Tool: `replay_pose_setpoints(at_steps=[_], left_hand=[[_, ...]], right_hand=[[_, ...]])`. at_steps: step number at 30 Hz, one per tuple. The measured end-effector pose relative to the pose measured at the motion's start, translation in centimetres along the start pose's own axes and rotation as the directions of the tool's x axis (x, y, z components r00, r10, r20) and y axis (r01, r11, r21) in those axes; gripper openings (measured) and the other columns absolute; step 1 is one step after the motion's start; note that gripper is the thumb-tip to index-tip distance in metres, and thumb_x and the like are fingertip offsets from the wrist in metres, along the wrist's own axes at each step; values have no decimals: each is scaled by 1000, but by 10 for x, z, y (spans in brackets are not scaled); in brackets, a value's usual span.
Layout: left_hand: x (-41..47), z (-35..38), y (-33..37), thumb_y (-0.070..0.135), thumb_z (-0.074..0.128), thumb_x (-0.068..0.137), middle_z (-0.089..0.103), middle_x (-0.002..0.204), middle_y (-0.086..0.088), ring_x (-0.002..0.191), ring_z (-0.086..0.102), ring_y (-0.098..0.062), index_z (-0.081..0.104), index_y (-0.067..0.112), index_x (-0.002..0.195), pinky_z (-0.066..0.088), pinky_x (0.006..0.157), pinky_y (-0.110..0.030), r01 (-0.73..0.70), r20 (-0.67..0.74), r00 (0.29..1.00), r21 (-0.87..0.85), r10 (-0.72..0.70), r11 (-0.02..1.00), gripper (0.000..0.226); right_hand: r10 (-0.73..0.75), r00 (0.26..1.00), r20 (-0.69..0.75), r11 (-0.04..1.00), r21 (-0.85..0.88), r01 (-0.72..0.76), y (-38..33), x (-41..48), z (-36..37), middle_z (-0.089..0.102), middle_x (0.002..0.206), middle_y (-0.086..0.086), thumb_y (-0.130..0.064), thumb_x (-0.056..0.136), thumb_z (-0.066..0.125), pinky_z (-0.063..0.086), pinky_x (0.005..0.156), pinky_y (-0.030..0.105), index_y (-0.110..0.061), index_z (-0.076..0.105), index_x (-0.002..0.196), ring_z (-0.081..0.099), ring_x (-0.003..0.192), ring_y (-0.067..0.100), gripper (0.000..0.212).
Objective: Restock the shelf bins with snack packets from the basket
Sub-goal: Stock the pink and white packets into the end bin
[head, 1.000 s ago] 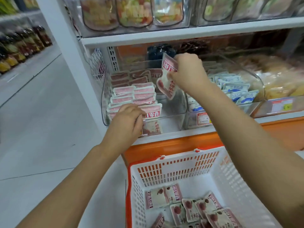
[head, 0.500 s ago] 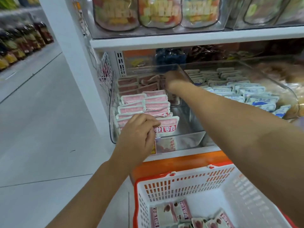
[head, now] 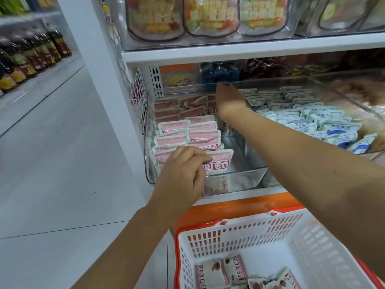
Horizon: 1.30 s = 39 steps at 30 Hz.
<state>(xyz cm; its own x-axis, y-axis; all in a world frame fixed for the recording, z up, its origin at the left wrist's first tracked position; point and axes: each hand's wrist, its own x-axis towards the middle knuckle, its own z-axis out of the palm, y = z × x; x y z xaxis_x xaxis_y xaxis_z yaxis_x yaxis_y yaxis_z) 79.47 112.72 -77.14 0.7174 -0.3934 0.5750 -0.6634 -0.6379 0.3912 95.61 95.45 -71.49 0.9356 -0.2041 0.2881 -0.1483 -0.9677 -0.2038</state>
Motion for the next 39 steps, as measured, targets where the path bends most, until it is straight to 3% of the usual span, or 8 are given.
replay_pose_setpoints(at_steps=[3,6,10,15,18,25,31,39], left_hand=[[0,0,0,18,43,93,63,103,4,101,47,-2,69,13,105,36,88,-13,12,5,1000,12,-12,1000,29],[1,0,2,14,46,91,63,103,5,100,46,-1,70,14,105,33,87,-10,27,3,1000,13,-27,1000,28],[0,-2,5,13,45,90,63,103,3,101,50,-7,69,12,107,39,88,-19,17,28,999,18,-17,1000,30],[-6,-4,9,18,43,92,62,113,0,109,48,-6,66,12,116,37,94,-16,33,37,999,17,-33,999,34],[-17,-6,18,14,43,91,62,113,-4,112,47,-9,66,6,112,31,101,-11,-72,-20,997,-1,72,997,32],[-82,25,38,36,33,98,55,81,6,73,50,-7,60,15,86,42,65,-20,2,320,947,-126,39,992,37],[-159,74,28,31,35,102,54,85,3,76,50,-11,55,17,86,42,70,-25,99,741,653,117,-154,988,29],[-200,92,-8,33,37,100,58,85,2,77,56,-14,61,15,86,42,68,-26,94,767,595,230,-240,969,33]], right_hand=[[74,979,192,938,320,-134,5,-18,-4,53,130,15,-3,96,42,44,94,37,2,46,134,53,116,32,38],[42,864,501,574,696,-432,1,-35,-1,62,95,11,-17,100,40,51,72,37,-6,55,122,58,77,24,29],[2,767,641,337,722,-604,-3,-46,-1,64,74,8,-30,102,39,52,71,35,-9,58,86,61,68,22,33],[11,780,626,368,722,-585,0,-52,-2,64,87,9,-31,102,39,50,88,41,-5,60,105,61,85,26,34],[76,915,396,654,673,-345,2,-62,-11,62,97,13,-36,101,40,44,83,34,-2,59,116,56,93,28,42],[-219,959,-178,730,623,282,52,-176,-34,44,46,4,-31,98,51,35,55,31,-2,49,56,42,46,12,51],[-389,859,334,871,437,224,142,-268,56,39,49,0,-34,97,53,25,48,28,-16,38,55,36,45,13,47],[275,361,891,961,-241,-139,266,-350,156,57,84,3,-37,94,56,40,64,21,-8,59,90,58,85,18,30]])
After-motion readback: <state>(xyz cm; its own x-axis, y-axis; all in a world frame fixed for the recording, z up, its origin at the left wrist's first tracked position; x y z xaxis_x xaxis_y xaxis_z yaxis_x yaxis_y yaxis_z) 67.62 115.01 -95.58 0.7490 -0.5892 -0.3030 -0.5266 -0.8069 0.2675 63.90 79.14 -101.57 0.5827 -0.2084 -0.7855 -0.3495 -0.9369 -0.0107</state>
